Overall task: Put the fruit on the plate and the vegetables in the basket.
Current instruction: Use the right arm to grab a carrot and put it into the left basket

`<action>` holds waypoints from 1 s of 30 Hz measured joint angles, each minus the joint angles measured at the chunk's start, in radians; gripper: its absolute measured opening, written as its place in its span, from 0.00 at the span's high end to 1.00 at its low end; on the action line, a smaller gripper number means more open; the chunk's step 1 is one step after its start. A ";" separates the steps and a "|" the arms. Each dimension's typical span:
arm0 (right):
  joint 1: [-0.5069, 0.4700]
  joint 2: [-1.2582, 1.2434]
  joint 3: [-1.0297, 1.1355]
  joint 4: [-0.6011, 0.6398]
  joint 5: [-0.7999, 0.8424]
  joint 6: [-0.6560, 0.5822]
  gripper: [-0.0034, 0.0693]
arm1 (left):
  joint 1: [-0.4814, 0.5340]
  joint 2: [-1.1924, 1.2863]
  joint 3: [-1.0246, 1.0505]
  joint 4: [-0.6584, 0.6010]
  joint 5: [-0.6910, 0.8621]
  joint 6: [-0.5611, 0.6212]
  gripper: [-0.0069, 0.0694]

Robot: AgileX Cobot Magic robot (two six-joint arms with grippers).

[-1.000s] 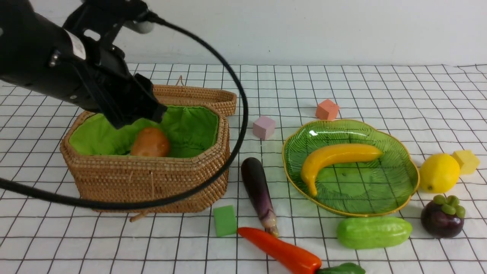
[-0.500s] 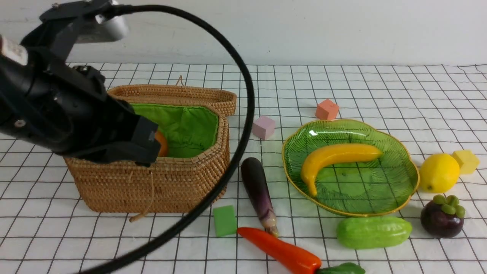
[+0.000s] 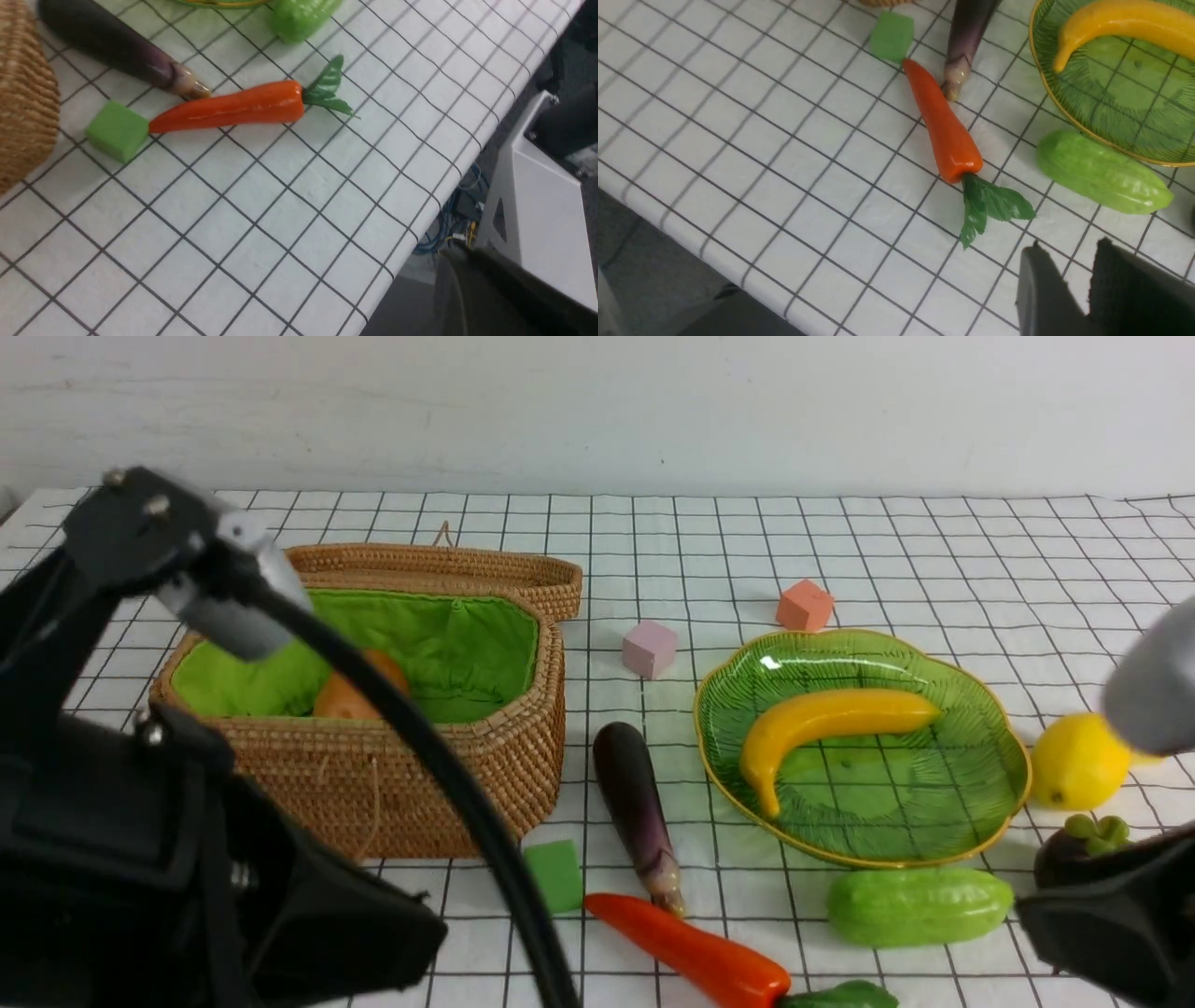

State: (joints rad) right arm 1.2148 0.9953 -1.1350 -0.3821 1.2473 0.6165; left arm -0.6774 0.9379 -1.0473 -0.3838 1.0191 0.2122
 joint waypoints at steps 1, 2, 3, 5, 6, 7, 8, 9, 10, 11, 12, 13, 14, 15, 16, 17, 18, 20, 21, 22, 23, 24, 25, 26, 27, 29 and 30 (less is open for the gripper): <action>-0.033 0.026 -0.009 0.012 0.000 -0.016 0.69 | -0.026 -0.001 0.000 0.021 -0.010 -0.011 0.93; -0.074 0.049 -0.024 0.032 -0.001 -0.041 0.69 | -0.056 -0.007 0.000 0.052 -0.030 -0.029 0.93; -0.123 0.073 -0.040 0.060 -0.004 -0.072 0.69 | -0.082 -0.014 0.000 0.093 -0.054 -0.055 0.93; -0.227 0.115 -0.072 0.134 -0.011 -0.160 0.69 | -0.119 -0.025 0.000 0.148 -0.092 -0.095 0.93; -0.239 0.120 -0.072 0.145 -0.011 -0.160 0.69 | -0.122 -0.025 0.000 0.156 -0.096 -0.100 0.93; -0.290 0.140 -0.087 0.191 -0.015 -0.218 0.69 | -0.135 -0.031 0.000 0.190 -0.106 -0.125 0.93; -0.394 0.184 -0.103 0.303 -0.018 -0.324 0.69 | -0.146 -0.041 0.000 0.241 -0.109 -0.156 0.93; -0.458 0.220 -0.109 0.394 -0.019 -0.392 0.69 | -0.149 -0.052 0.001 0.283 -0.109 -0.180 0.93; -0.506 0.239 -0.112 0.456 -0.019 -0.444 0.69 | -0.150 -0.063 0.004 0.308 -0.109 -0.195 0.93; -0.572 0.278 -0.114 0.530 -0.018 -0.512 0.69 | -0.150 -0.080 0.011 0.337 -0.110 -0.212 0.93; -0.617 0.309 -0.114 0.596 -0.017 -0.560 0.69 | -0.150 -0.102 0.022 0.362 -0.113 -0.228 0.93; -0.640 0.326 -0.114 0.638 -0.017 -0.584 0.69 | -0.150 -0.129 0.034 0.384 -0.118 -0.245 0.93; -0.669 0.350 -0.114 0.679 -0.019 -0.616 0.69 | -0.150 -0.152 0.050 0.397 -0.125 -0.259 0.93; -0.686 0.369 -0.114 0.702 -0.023 -0.645 0.69 | -0.150 -0.183 0.073 0.411 -0.132 -0.278 0.93; -0.692 0.384 -0.115 0.725 -0.031 -0.663 0.69 | -0.150 -0.215 0.099 0.421 -0.141 -0.294 0.93; -0.690 0.396 -0.115 0.734 -0.040 -0.674 0.69 | -0.150 -0.238 0.127 0.427 -0.153 -0.303 0.93; -0.675 0.411 -0.115 0.748 -0.062 -0.686 0.69 | -0.150 -0.280 0.167 0.432 -0.185 -0.313 0.93; -0.651 0.428 -0.119 0.745 -0.090 -0.710 0.68 | -0.150 -0.311 0.209 0.433 -0.229 -0.320 0.93; -0.630 0.445 -0.119 0.740 -0.109 -0.727 0.68 | -0.150 -0.325 0.231 0.433 -0.259 -0.326 0.93; -0.609 0.464 -0.119 0.730 -0.132 -0.746 0.67 | -0.150 -0.334 0.248 0.433 -0.281 -0.331 0.93; -0.589 0.486 -0.119 0.715 -0.153 -0.764 0.66 | -0.150 -0.341 0.259 0.433 -0.307 -0.338 0.93; -0.577 0.505 -0.119 0.706 -0.176 -0.776 0.64 | -0.150 -0.343 0.262 0.433 -0.320 -0.341 0.93; -0.567 0.526 -0.119 0.700 -0.190 -0.785 0.63 | -0.150 -0.344 0.264 0.433 -0.329 -0.342 0.93; -0.560 0.553 -0.119 0.689 -0.212 -0.796 0.60 | -0.150 -0.344 0.265 0.434 -0.343 -0.342 0.93; -0.558 0.580 -0.119 0.681 -0.231 -0.800 0.56 | -0.150 -0.344 0.266 0.435 -0.355 -0.342 0.93; -0.558 0.631 -0.119 0.672 -0.268 -0.809 0.49 | -0.150 -0.344 0.269 0.436 -0.376 -0.343 0.93; -0.558 0.660 -0.119 0.667 -0.286 -0.813 0.45 | -0.150 -0.344 0.270 0.436 -0.385 -0.343 0.93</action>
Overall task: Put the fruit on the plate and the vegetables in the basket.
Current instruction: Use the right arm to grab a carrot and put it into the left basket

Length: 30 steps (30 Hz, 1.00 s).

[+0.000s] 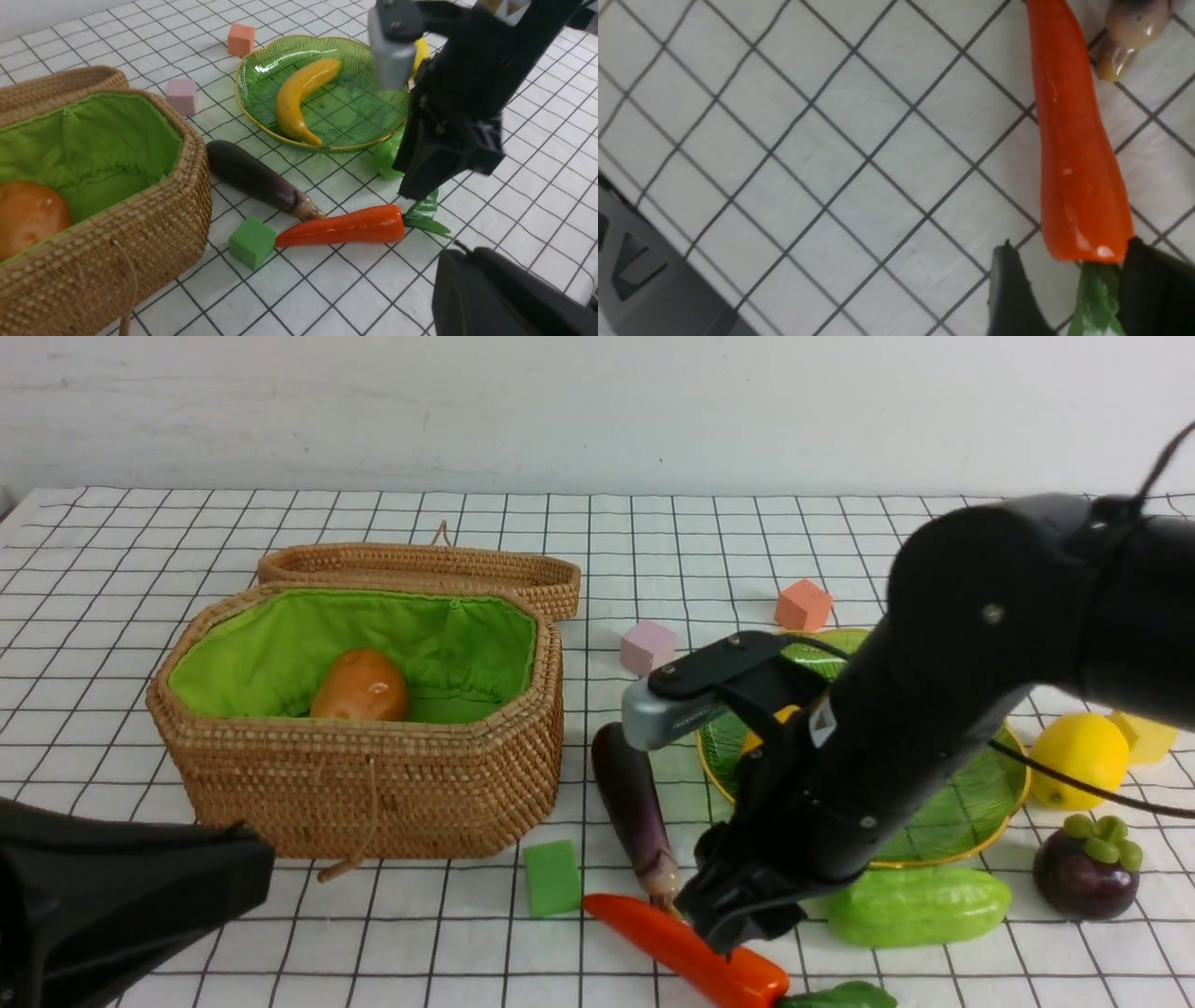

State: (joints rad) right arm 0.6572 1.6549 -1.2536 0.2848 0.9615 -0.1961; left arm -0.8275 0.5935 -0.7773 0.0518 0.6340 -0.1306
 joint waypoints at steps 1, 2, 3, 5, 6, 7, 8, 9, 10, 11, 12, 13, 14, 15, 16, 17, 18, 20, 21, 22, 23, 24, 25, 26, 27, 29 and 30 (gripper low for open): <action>0.000 0.040 0.000 -0.001 -0.026 -0.006 0.39 | 0.000 0.000 0.000 0.000 -0.019 0.000 0.93; 0.000 0.046 0.000 -0.001 -0.029 -0.009 0.38 | 0.000 0.000 0.000 0.000 -0.022 0.000 0.93; 0.000 0.091 0.000 -0.001 -0.056 -0.025 0.31 | 0.000 0.000 0.000 0.000 -0.040 0.000 0.93; 0.001 0.132 0.000 -0.004 -0.088 -0.056 0.25 | 0.000 0.000 0.000 0.000 -0.054 0.000 0.93; 0.001 0.150 0.000 -0.008 -0.101 -0.071 0.23 | 0.000 0.000 0.000 0.000 -0.058 0.000 0.93; 0.002 0.174 0.000 -0.015 -0.117 -0.089 0.21 | 0.000 0.000 0.000 0.000 -0.059 0.000 0.93; 0.002 0.194 0.000 -0.024 -0.135 -0.109 0.19 | 0.000 0.000 0.000 0.000 -0.060 0.000 0.93; 0.002 0.197 0.000 -0.026 -0.135 -0.112 0.19 | 0.000 0.000 0.000 0.000 -0.060 0.000 0.93; 0.002 0.221 -0.001 -0.039 -0.150 -0.124 0.18 | 0.000 0.000 0.000 0.000 -0.061 0.000 0.93; 0.002 0.226 -0.001 -0.041 -0.150 -0.126 0.18 | 0.000 0.000 0.000 0.000 -0.061 0.000 0.93; 0.002 0.247 -0.002 -0.056 -0.154 -0.130 0.18 | 0.000 0.000 0.000 0.000 -0.065 0.000 0.93; 0.002 0.256 -0.002 -0.059 -0.154 -0.131 0.19 | 0.000 0.000 0.000 0.000 -0.066 0.000 0.93; 0.002 0.264 -0.002 -0.061 -0.152 -0.131 0.20 | 0.000 0.000 0.000 0.000 -0.067 0.000 0.93; 0.002 0.271 -0.002 -0.063 -0.148 -0.132 0.22 | 0.000 0.000 0.000 0.000 -0.067 0.000 0.93; 0.002 0.275 -0.002 -0.064 -0.144 -0.132 0.25 | 0.000 0.000 0.000 0.000 -0.067 0.000 0.93; 0.002 0.275 -0.002 -0.064 -0.140 -0.132 0.28 | 0.000 0.000 0.000 0.000 -0.067 0.000 0.93; 0.002 0.276 -0.002 -0.061 -0.132 -0.132 0.32 | 0.000 0.000 0.000 0.000 -0.067 0.000 0.93; 0.002 0.276 -0.003 -0.060 -0.122 -0.132 0.37 | 0.000 0.000 0.000 0.000 -0.067 0.000 0.93; 0.002 0.276 -0.004 -0.056 -0.107 -0.132 0.44 | 0.000 0.000 0.000 0.000 -0.067 0.000 0.93; 0.002 0.276 -0.005 -0.053 -0.093 -0.132 0.44 | 0.000 0.000 0.000 0.001 -0.067 0.000 0.93; 0.002 0.275 -0.006 -0.049 -0.075 -0.132 0.44 | 0.000 0.000 0.000 0.004 -0.067 0.000 0.93; 0.002 0.272 -0.006 -0.045 -0.057 -0.132 0.44 | 0.000 0.000 0.000 0.013 -0.066 0.000 0.93; 0.002 0.270 -0.006 -0.044 -0.049 -0.132 0.44 | 0.000 0.000 0.000 0.013 -0.064 0.000 0.93; 0.002 0.257 -0.006 -0.033 -0.015 -0.132 0.44 | 0.000 0.000 0.000 0.027 -0.052 0.000 0.93; 0.002 0.252 -0.007 -0.030 -0.008 -0.132 0.44 | 0.000 0.000 0.000 0.030 -0.050 0.000 0.93; 0.002 0.198 -0.027 0.016 0.077 -0.122 0.44 | 0.000 0.000 0.000 0.068 -0.012 -0.008 0.93; 0.002 0.168 -0.046 0.041 0.105 -0.117 0.44 | 0.000 0.000 0.000 0.088 0.000 -0.022 0.93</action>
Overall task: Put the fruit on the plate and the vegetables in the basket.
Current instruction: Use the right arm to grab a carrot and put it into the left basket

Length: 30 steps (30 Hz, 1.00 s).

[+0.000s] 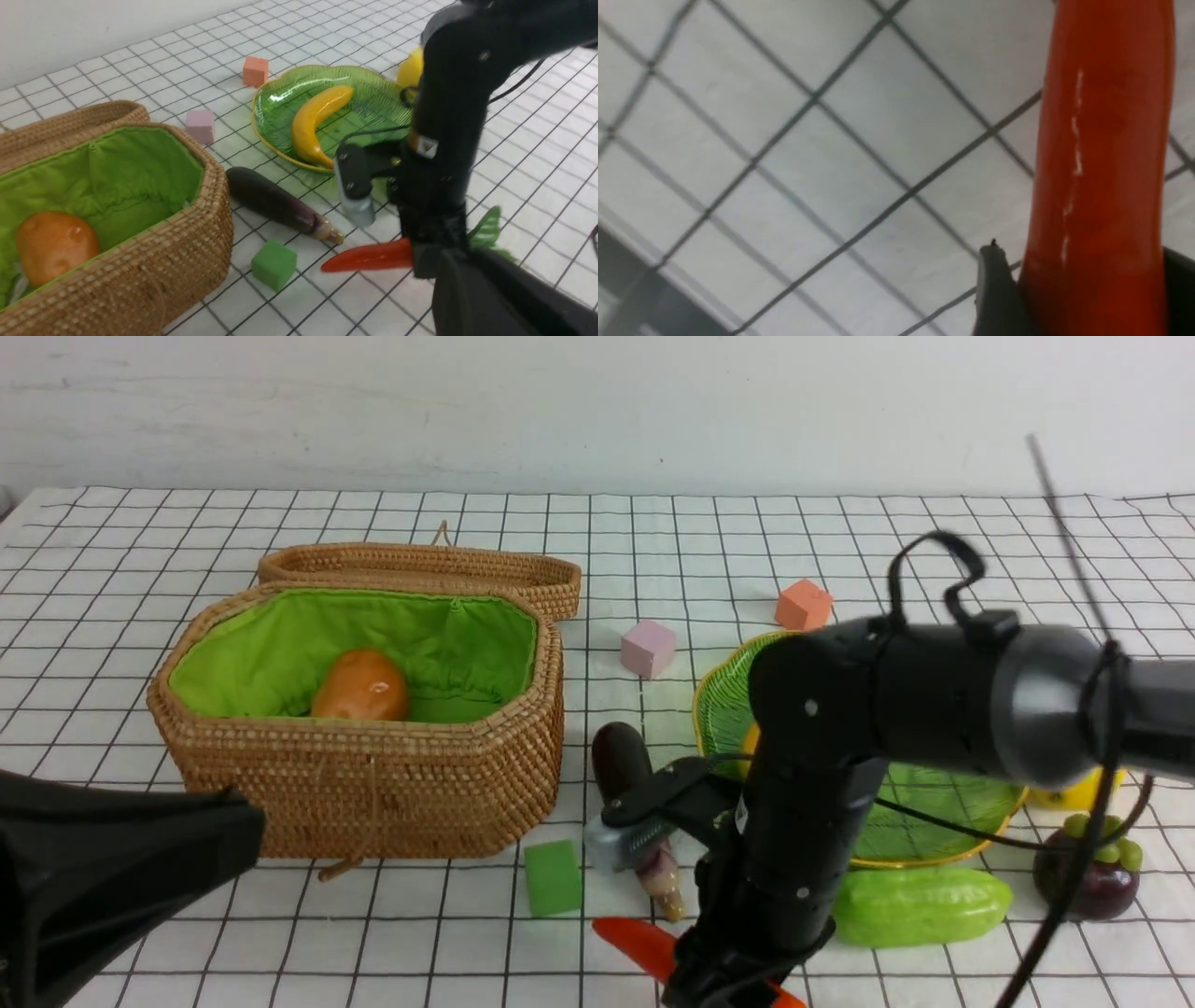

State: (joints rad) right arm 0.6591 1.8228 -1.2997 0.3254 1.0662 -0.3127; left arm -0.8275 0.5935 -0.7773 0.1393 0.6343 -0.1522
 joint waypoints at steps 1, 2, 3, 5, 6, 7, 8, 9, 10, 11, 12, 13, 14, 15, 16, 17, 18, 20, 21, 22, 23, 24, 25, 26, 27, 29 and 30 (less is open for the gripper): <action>0.000 -0.034 -0.020 0.018 0.016 0.002 0.44 | 0.000 0.000 0.000 0.023 0.009 -0.020 0.93; 0.000 -0.040 -0.032 0.026 0.020 0.002 0.44 | 0.000 0.000 -0.001 0.028 0.010 -0.025 0.93; 0.000 -0.066 -0.058 0.044 0.025 0.002 0.44 | 0.000 0.000 -0.002 0.050 0.013 -0.052 0.93; 0.000 -0.134 -0.180 0.097 -0.011 -0.039 0.44 | 0.000 0.000 -0.022 0.151 0.025 -0.144 0.93; 0.000 -0.136 -0.199 0.106 -0.021 -0.053 0.44 | 0.000 0.000 -0.024 0.159 0.025 -0.162 0.93; 0.000 -0.140 -0.277 0.144 -0.071 -0.139 0.44 | 0.000 0.000 -0.039 0.254 0.033 -0.251 0.93; 0.000 -0.133 -0.322 0.165 -0.106 -0.181 0.44 | 0.000 0.000 -0.044 0.283 0.035 -0.284 0.93; 0.000 -0.123 -0.349 0.190 -0.129 -0.214 0.44 | 0.000 0.000 -0.046 0.320 0.040 -0.328 0.93; 0.000 -0.108 -0.390 0.216 -0.168 -0.270 0.44 | 0.000 0.000 -0.049 0.355 0.045 -0.373 0.93; 0.000 -0.077 -0.429 0.254 -0.210 -0.328 0.44 | 0.000 0.000 -0.050 0.399 0.050 -0.436 0.93; 0.000 -0.046 -0.465 0.287 -0.256 -0.388 0.44 | 0.000 0.000 -0.050 0.428 0.055 -0.481 0.93; 0.000 -0.025 -0.491 0.314 -0.293 -0.437 0.44 | 0.000 0.000 -0.050 0.446 0.057 -0.510 0.93; 0.000 0.021 -0.527 0.349 -0.353 -0.514 0.44 | 0.000 0.000 -0.050 0.462 0.061 -0.542 0.93; 0.000 0.029 -0.533 0.364 -0.362 -0.527 0.44 | 0.000 0.000 -0.050 0.463 0.061 -0.545 0.93; 0.000 0.088 -0.571 0.409 -0.418 -0.618 0.44 | 0.000 0.000 -0.050 0.472 0.063 -0.563 0.93; 0.000 0.139 -0.602 0.465 -0.477 -0.694 0.44 | 0.000 0.000 -0.050 0.474 0.063 -0.572 0.93; 0.000 0.147 -0.606 0.465 -0.485 -0.707 0.44 | 0.000 0.000 -0.050 0.474 0.063 -0.572 0.93; 0.000 0.230 -0.653 0.547 -0.553 -0.821 0.44 | 0.000 0.000 -0.050 0.474 0.063 -0.577 0.93; 0.000 0.293 -0.683 0.611 -0.601 -0.891 0.43 | 0.000 0.000 -0.050 0.473 0.063 -0.577 0.93; 0.000 0.321 -0.694 0.634 -0.624 -0.920 0.41 | 0.000 0.000 -0.050 0.473 0.063 -0.577 0.93; 0.000 0.341 -0.700 0.646 -0.641 -0.939 0.36 | 0.000 0.000 -0.050 0.473 0.063 -0.577 0.93; 0.000 0.354 -0.702 0.649 -0.649 -0.948 0.32 | 0.000 0.000 -0.050 0.473 0.063 -0.577 0.93; 0.000 0.360 -0.702 0.646 -0.648 -0.955 0.27 | 0.000 0.000 -0.050 0.473 0.063 -0.576 0.93; 0.000 0.366 -0.702 0.641 -0.641 -0.959 0.20 | 0.000 0.000 -0.050 0.473 0.063 -0.576 0.93; 0.000 0.366 -0.702 0.633 -0.629 -0.958 0.14 | 0.000 0.000 -0.050 0.473 0.063 -0.576 0.93; 0.000 0.353 -0.703 0.608 -0.594 -0.952 0.05 | 0.000 0.000 -0.050 0.472 0.063 -0.576 0.93; 0.000 0.349 -0.704 0.603 -0.585 -0.946 0.05 | 0.000 0.000 -0.050 0.472 0.063 -0.576 0.93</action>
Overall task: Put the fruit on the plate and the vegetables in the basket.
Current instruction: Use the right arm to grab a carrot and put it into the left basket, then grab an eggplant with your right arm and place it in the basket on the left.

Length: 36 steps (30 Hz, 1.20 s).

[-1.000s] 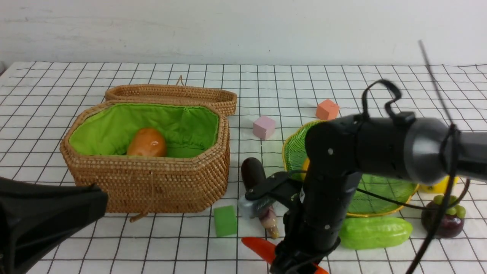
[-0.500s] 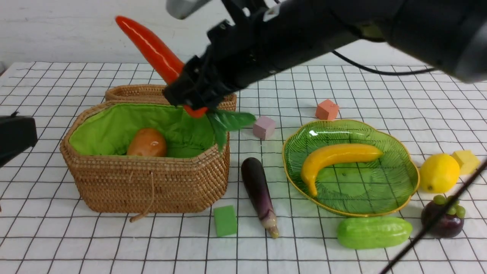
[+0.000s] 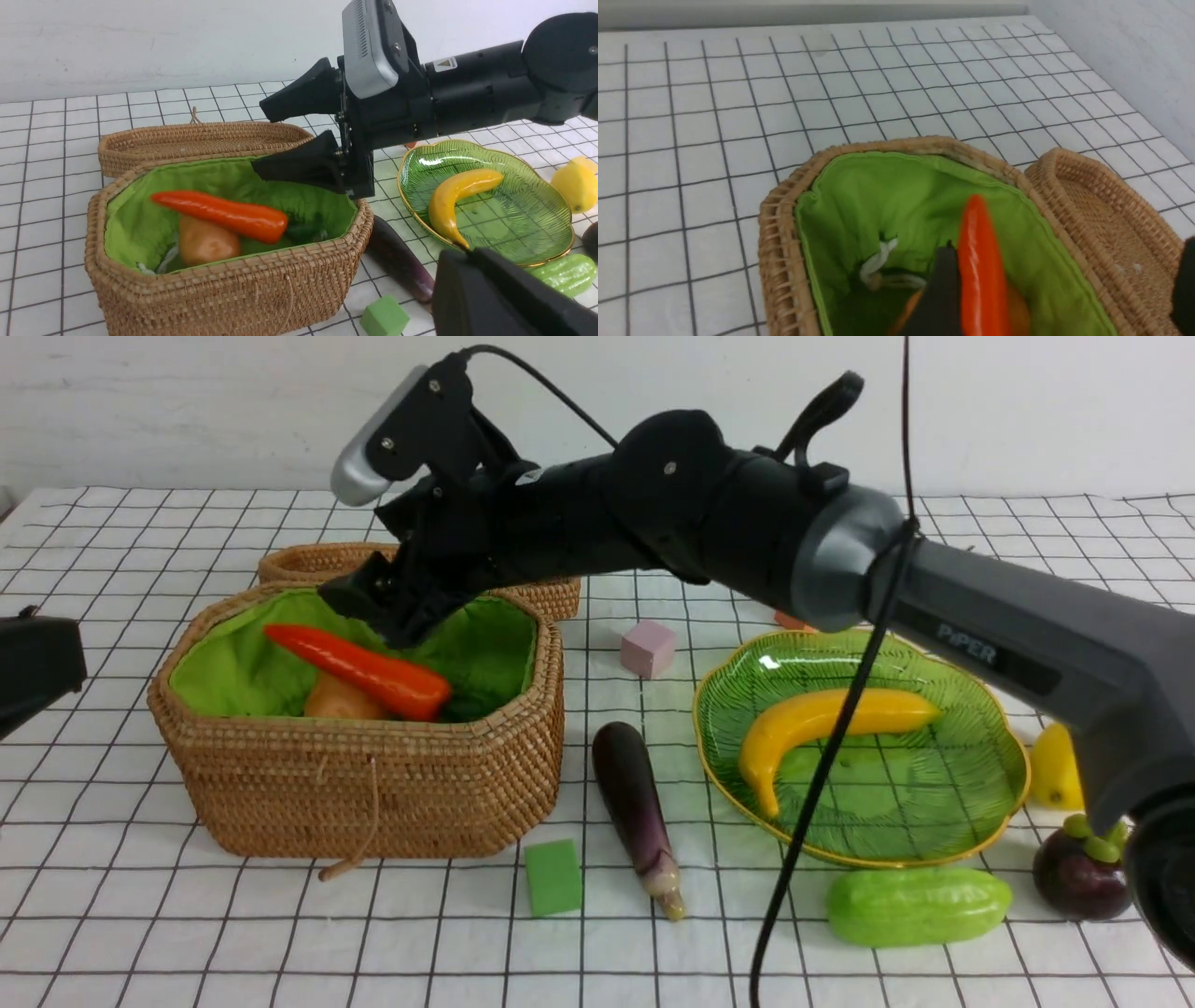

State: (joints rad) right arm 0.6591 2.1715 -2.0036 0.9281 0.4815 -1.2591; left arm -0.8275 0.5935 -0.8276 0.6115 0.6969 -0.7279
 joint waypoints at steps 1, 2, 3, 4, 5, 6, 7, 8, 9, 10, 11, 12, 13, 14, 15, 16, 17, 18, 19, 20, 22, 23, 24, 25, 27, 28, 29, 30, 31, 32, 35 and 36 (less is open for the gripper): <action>0.000 -0.028 0.000 -0.049 0.046 0.037 0.02 | 0.000 0.000 0.000 -0.001 0.000 0.000 0.93; 0.000 -0.032 0.000 -0.064 0.062 0.054 0.02 | 0.000 0.000 0.000 -0.001 0.000 0.000 0.93; 0.000 -0.082 0.000 -0.141 0.134 0.156 0.03 | 0.000 0.000 0.000 -0.002 0.000 0.000 0.93; -0.001 -0.117 -0.001 -0.200 0.189 0.247 0.05 | 0.000 0.000 0.000 -0.005 0.000 0.005 0.93; -0.002 -0.147 -0.003 -0.251 0.251 0.357 0.08 | 0.000 0.000 0.000 -0.010 0.000 0.014 0.93; -0.003 -0.186 -0.007 -0.322 0.317 0.480 0.12 | 0.000 0.000 0.000 -0.019 -0.001 0.030 0.93; -0.005 -0.194 -0.008 -0.352 0.330 0.506 0.14 | 0.000 0.000 0.000 -0.021 -0.001 0.033 0.93; -0.007 -0.253 -0.013 -0.476 0.439 0.714 0.23 | 0.000 0.000 0.000 -0.047 -0.007 0.068 0.93; -0.008 -0.266 -0.014 -0.492 0.452 0.763 0.25 | 0.000 0.000 0.000 -0.051 -0.008 0.073 0.93; -0.010 -0.300 -0.017 -0.596 0.546 0.897 0.35 | 0.000 0.000 0.000 -0.083 -0.021 0.114 0.93; -0.013 -0.322 -0.019 -0.662 0.623 1.002 0.43 | 0.000 0.000 0.000 -0.118 -0.031 0.154 0.93; -0.013 -0.330 -0.019 -0.720 0.672 1.057 0.51 | 0.000 0.000 0.000 -0.143 -0.036 0.183 0.93; -0.015 -0.333 -0.013 -0.768 0.716 1.115 0.59 | 0.000 0.000 0.000 -0.174 -0.039 0.220 0.93; -0.016 -0.333 0.004 -0.805 0.743 1.176 0.65 | 0.000 0.000 0.000 -0.211 -0.041 0.263 0.93; -0.016 -0.329 0.026 -0.828 0.752 1.226 0.71 | 0.000 0.000 0.000 -0.241 -0.042 0.297 0.93; -0.016 -0.323 0.042 -0.838 0.756 1.259 0.75 | 0.000 0.000 0.000 -0.263 -0.042 0.322 0.93; -0.016 -0.311 0.084 -0.847 0.759 1.309 0.78 | 0.000 0.000 0.000 -0.290 -0.042 0.352 0.93; -0.016 -0.309 0.090 -0.850 0.759 1.315 0.79 | 0.000 0.000 0.000 -0.300 -0.042 0.363 0.93; -0.016 -0.277 0.145 -0.854 0.760 1.350 0.79 | 0.000 0.000 0.000 -0.333 -0.042 0.403 0.93; -0.016 -0.260 0.166 -0.854 0.757 1.357 0.77 | 0.000 0.000 0.000 -0.349 -0.042 0.423 0.93; -0.016 -0.218 0.197 -0.856 0.734 1.365 0.73 | 0.000 0.000 0.000 -0.366 -0.042 0.446 0.93; -0.016 -0.189 0.207 -0.857 0.714 1.370 0.68 | 0.000 0.000 0.000 -0.373 -0.042 0.454 0.93; -0.019 -0.154 0.212 -0.857 0.685 1.372 0.62 | 0.000 0.000 0.000 -0.378 -0.041 0.458 0.93; -0.020 -0.132 0.213 -0.857 0.668 1.372 0.58 | 0.000 0.000 0.000 -0.378 -0.040 0.461 0.93; -0.024 -0.079 0.214 -0.857 0.626 1.372 0.46 | 0.000 0.000 0.000 -0.380 -0.033 0.465 0.93; -0.026 -0.062 0.214 -0.857 0.615 1.373 0.42 | 0.000 0.000 0.000 -0.380 -0.030 0.465 0.93; -0.027 -0.044 0.214 -0.858 0.601 1.373 0.38 | 0.000 0.000 0.000 -0.380 -0.024 0.466 0.93; -0.028 -0.041 0.214 -0.858 0.598 1.373 0.37 | 0.000 0.000 0.000 -0.380 -0.022 0.466 0.93; -0.032 -0.020 0.214 -0.857 0.582 1.373 0.32 | 0.000 0.000 0.000 -0.381 -0.018 0.467 0.93; -0.034 -0.003 0.214 -0.857 0.569 1.373 0.30 | 0.000 0.000 0.000 -0.381 -0.013 0.467 0.93; -0.035 0.028 0.214 -0.857 0.532 1.374 0.28 | 0.000 0.000 0.000 -0.381 -0.009 0.468 0.93; -0.035 0.037 0.214 -0.857 0.526 1.374 0.28 | 0.000 0.000 0.000 -0.381 -0.008 0.468 0.93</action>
State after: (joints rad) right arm 0.6237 2.2086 -1.7895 0.0710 1.0072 0.1148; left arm -0.8275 0.5935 -0.8276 0.2308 0.6888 -0.2601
